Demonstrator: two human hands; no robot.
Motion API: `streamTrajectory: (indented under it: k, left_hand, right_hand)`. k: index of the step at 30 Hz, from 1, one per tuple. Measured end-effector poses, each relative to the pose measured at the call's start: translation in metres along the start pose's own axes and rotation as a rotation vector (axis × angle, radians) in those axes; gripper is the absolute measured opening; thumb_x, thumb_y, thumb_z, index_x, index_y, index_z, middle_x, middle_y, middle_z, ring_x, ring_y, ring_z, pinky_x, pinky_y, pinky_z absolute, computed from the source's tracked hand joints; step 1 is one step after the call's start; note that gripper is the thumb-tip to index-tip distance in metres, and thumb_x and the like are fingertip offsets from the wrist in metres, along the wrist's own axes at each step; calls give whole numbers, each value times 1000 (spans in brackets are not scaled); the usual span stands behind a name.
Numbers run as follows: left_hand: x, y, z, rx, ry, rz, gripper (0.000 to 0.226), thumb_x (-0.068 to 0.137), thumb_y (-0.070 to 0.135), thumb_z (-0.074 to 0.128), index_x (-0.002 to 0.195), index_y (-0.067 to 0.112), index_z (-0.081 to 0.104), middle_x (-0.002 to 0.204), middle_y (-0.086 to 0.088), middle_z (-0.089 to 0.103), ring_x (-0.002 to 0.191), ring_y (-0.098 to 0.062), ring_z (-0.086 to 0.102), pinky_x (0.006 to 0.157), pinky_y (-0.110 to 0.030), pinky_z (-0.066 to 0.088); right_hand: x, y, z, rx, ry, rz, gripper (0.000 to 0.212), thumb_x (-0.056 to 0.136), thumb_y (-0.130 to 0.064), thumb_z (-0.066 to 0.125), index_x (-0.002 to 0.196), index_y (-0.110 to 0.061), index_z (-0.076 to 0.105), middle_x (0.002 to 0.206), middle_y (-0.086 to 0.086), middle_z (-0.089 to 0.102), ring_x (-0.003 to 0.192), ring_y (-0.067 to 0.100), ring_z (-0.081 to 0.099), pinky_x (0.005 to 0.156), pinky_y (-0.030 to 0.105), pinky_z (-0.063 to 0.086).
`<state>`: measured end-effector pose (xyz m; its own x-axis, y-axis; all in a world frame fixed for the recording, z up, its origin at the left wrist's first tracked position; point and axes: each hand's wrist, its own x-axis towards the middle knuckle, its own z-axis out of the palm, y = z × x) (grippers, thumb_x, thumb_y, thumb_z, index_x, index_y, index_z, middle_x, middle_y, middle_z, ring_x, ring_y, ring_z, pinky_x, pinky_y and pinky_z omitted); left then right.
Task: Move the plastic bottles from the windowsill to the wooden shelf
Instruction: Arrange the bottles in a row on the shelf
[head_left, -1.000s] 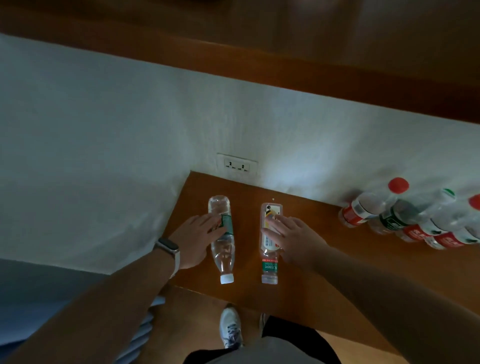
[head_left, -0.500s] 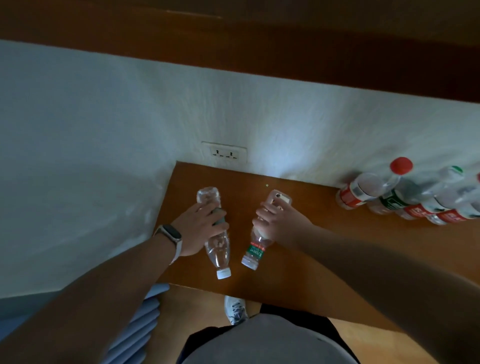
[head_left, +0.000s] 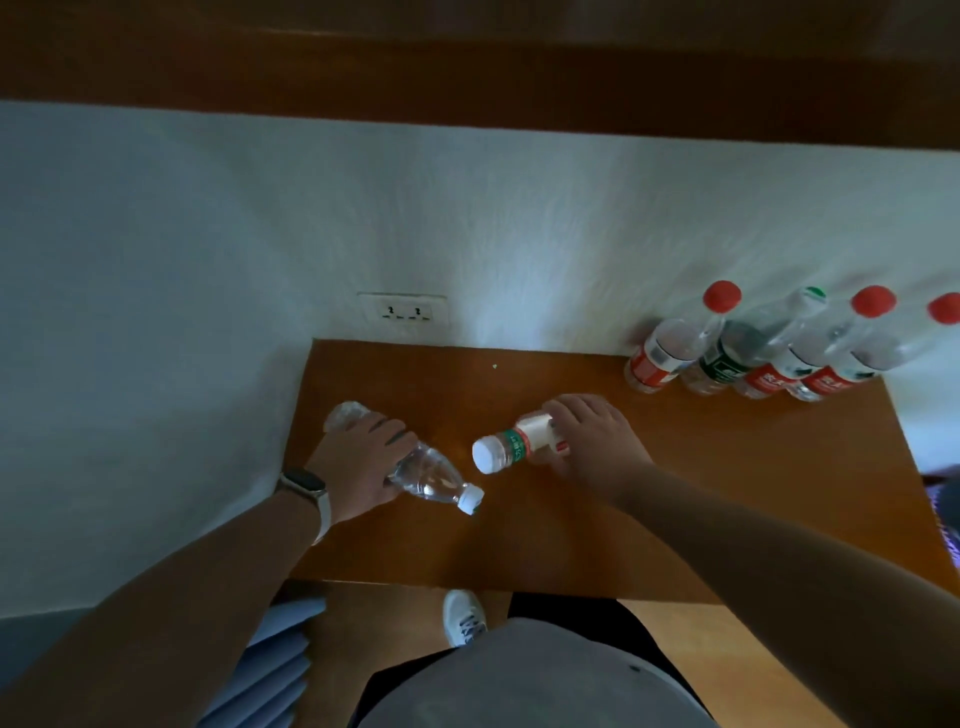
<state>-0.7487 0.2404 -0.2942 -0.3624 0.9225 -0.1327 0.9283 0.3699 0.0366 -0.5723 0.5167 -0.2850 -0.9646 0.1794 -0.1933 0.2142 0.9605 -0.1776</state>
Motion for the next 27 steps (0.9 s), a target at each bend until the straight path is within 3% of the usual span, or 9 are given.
streamTrajectory:
  k: [4, 7, 13, 17, 20, 22, 27]
  left_hand:
    - [5, 11, -8, -176, 103, -173, 61, 67, 41, 87, 117, 15, 66, 115, -5, 68, 106, -31, 64, 81, -45, 56]
    - [17, 24, -15, -332, 131, -356, 60, 73, 47, 82, 122, 19, 62, 120, 1, 64, 110, -22, 59, 77, -35, 54]
    - [53, 42, -27, -681, 198, -465, 44, 74, 47, 80, 106, 26, 58, 98, 11, 59, 84, -9, 57, 63, -23, 42]
    - [84, 54, -30, -868, 228, -554, 50, 73, 51, 80, 112, 27, 59, 102, 10, 65, 88, -11, 64, 74, -32, 57]
    - [110, 63, -37, -946, 232, -585, 52, 75, 46, 82, 115, 23, 60, 104, 8, 66, 91, -11, 64, 73, -22, 52]
    - [127, 68, -40, -1003, 237, -607, 49, 75, 44, 82, 113, 23, 60, 103, 8, 66, 92, -11, 65, 71, -20, 51]
    - [161, 73, -44, -1062, 267, -563, 44, 75, 45, 81, 110, 30, 59, 106, 12, 67, 97, -9, 65, 87, -34, 56]
  right_hand:
    - [-5, 2, -3, 271, 119, 205, 67, 85, -51, 66, 140, -23, 42, 142, -2, 48, 133, 21, 40, 109, 44, 37]
    - [-5, 4, -5, 433, 171, 325, 66, 84, -42, 73, 139, -22, 42, 138, -1, 49, 128, 21, 42, 102, 40, 41]
    - [3, 16, -3, 651, 256, 521, 70, 77, -48, 74, 134, -28, 39, 130, -3, 51, 118, 20, 51, 98, 47, 49]
    - [14, 21, -5, 763, 286, 626, 60, 77, -51, 74, 121, -30, 39, 117, -2, 57, 102, 19, 61, 83, 45, 57]
    - [25, 21, -8, 805, 330, 663, 56, 77, -49, 76, 113, -29, 39, 113, -2, 58, 97, 18, 62, 82, 45, 58]
    - [31, 22, -10, 821, 347, 670, 58, 77, -49, 76, 116, -26, 40, 115, -1, 59, 99, 18, 62, 83, 45, 58]
    - [50, 30, -15, 811, 362, 696, 66, 79, -48, 74, 127, -20, 38, 122, 3, 55, 107, 23, 60, 88, 48, 56]
